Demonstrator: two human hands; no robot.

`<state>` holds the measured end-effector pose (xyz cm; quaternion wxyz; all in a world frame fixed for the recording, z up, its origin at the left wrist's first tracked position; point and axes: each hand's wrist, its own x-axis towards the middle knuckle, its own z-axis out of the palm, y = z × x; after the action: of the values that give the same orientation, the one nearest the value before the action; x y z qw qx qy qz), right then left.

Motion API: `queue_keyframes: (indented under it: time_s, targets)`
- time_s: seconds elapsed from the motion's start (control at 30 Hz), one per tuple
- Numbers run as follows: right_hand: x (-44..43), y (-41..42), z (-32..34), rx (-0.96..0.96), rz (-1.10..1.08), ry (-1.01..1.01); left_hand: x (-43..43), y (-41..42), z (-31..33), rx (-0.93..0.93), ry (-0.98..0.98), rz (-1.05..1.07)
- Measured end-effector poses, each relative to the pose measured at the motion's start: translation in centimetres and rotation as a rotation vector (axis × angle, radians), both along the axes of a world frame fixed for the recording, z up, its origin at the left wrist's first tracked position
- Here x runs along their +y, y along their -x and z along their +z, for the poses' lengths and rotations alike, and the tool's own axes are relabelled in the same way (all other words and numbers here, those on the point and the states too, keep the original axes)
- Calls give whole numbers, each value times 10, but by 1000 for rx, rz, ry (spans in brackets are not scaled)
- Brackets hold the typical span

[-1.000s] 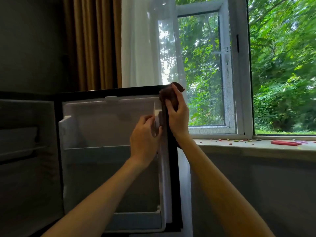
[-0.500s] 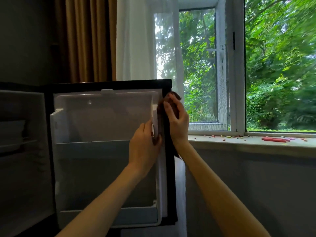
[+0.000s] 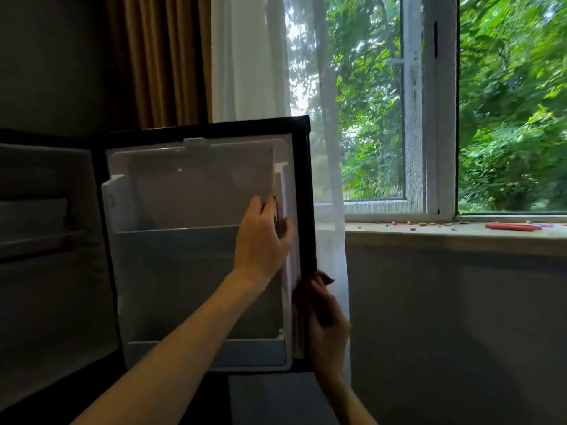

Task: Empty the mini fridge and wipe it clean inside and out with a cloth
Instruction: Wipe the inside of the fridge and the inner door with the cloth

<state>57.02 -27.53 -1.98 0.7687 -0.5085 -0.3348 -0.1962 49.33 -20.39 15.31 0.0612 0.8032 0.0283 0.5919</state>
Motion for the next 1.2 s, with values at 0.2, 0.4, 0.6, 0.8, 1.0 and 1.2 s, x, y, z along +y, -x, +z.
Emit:
queue_keyframes:
  time_s: [0.2,0.4,0.6,0.8,1.0,1.2]
  targets:
    - [-13,13,40,-150,-36,-22,0,12,-5,0,-11,2]
    - [-9,23,111,-205,-68,-105,-10,31,-31,-114,-33,58]
    - [-13,32,44,-125,-49,-67,-14,48,-148,-72,100,78]
    - [-22,39,-57,89,14,56,-15,57,-180,192,188,158]
    - [-26,33,-62,49,12,81,-13,58,-174,318,218,100]
    - [-12,6,18,-130,-69,29,-9,58,-172,341,227,67]
